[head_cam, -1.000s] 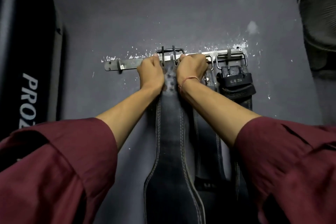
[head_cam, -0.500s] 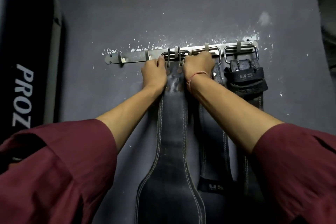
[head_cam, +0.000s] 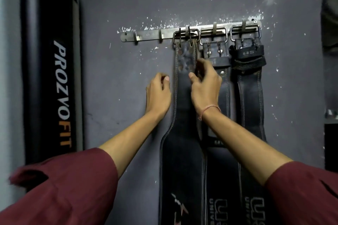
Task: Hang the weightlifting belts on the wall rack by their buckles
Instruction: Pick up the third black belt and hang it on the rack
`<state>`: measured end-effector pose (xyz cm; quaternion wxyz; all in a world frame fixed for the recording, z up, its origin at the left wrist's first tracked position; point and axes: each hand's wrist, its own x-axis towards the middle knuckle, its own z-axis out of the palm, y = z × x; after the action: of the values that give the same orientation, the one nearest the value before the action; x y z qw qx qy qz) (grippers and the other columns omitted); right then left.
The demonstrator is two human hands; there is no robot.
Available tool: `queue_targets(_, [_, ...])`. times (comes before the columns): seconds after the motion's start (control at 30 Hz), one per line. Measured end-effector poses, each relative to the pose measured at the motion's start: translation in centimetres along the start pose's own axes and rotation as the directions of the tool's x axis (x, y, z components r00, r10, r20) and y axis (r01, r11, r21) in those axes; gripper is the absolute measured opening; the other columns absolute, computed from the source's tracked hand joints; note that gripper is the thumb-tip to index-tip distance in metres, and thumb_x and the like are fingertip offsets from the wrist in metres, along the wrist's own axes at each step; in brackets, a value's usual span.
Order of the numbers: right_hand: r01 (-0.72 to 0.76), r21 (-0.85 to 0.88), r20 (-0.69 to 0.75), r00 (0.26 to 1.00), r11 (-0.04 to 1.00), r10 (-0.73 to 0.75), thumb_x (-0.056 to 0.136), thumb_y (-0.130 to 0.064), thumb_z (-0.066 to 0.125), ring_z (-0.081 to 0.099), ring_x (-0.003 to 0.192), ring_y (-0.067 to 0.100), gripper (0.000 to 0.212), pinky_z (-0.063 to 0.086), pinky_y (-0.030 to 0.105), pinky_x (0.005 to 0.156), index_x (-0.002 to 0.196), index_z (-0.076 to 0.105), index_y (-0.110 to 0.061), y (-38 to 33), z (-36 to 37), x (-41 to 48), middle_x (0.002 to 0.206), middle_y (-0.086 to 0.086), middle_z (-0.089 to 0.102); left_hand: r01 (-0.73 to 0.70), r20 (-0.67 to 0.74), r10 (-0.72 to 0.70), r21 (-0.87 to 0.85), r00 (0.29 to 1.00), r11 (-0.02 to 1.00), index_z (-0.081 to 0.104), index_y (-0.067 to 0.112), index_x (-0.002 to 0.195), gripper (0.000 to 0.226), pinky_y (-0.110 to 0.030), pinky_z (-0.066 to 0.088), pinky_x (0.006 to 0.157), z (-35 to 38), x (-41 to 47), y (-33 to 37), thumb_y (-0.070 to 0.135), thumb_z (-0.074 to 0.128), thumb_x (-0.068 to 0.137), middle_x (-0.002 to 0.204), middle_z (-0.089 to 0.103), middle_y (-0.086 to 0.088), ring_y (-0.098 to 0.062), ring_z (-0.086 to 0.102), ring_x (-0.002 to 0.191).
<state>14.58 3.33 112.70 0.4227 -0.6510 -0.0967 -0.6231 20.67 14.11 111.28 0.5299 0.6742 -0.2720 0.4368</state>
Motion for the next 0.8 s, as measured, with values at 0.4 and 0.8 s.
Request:
queue_targets(0.4, [-0.317, -0.101, 0.301, 0.894, 0.943, 0.333, 0.1, -0.029, 0.054, 0.06, 0.113, 0.012, 0.036, 0.049, 0.02, 0.095, 0.132, 0.058, -0.012, -4.1, -5.6, -18.4, 0.124, 0.002, 0.065, 0.187, 0.214, -0.169, -0.068, 0.962, 0.98, 0.059, 0.015, 0.118, 0.023, 0.0, 0.041, 0.071, -9.0, -17.8, -0.3, 0.026, 0.043, 0.105, 0.113, 0.064, 0.002, -0.001, 0.056, 0.094])
queue_targets(0.8, [-0.547, -0.223, 0.42, 0.693, 0.807, 0.586, 0.095, -0.026, 0.063, 0.058, 0.1, -0.004, 0.03, 0.045, 0.009, 0.08, 0.124, 0.057, -0.019, -8.8, -13.7, -38.7, 0.11, -0.011, 0.062, 0.504, 0.326, -0.452, -0.092, 0.83, 0.859, 0.063, 0.013, 0.108, 0.015, -0.002, 0.044, 0.071, -18.0, -38.5, 1.2, 0.021, 0.052, 0.101, 0.095, 0.065, 0.008, 0.013, 0.058, 0.083])
